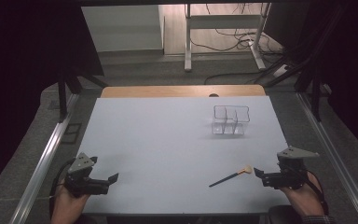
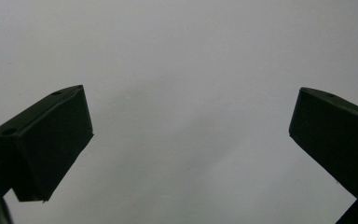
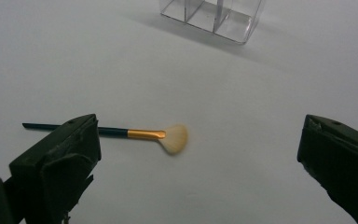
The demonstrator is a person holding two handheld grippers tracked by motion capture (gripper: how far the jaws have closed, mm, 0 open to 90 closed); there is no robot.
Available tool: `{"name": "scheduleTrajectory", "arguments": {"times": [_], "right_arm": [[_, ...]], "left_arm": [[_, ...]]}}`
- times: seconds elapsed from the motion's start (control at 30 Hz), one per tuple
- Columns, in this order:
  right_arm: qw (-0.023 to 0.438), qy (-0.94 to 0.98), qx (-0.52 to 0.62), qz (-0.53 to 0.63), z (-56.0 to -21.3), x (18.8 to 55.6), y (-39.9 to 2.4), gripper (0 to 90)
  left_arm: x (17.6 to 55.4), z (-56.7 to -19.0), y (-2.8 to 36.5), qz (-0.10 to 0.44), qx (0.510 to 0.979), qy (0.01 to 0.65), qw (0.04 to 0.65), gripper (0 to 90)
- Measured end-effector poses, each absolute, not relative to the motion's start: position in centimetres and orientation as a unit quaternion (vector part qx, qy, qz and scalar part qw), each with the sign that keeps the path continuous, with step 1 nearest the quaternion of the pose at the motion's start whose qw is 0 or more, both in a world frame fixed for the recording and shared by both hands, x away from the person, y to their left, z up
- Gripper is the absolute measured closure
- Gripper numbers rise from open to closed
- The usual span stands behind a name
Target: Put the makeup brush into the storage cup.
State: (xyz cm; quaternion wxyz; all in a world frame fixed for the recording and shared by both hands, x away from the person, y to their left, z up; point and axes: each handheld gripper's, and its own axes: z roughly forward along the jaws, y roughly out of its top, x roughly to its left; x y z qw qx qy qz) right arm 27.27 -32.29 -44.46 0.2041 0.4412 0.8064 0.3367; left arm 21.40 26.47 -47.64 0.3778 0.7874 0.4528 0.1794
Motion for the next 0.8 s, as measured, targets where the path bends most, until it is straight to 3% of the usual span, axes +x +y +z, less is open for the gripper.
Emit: {"name": "scheduleTrajectory", "arguments": {"times": [0.8], "right_arm": [[0.189, 0.826, 0.444, 0.290, -44.6, 28.7, -32.1, 0.0]], "left_arm": [[21.4, -47.7, 26.5, 0.181, 0.787, 0.455, 0.374, 0.0]]}}
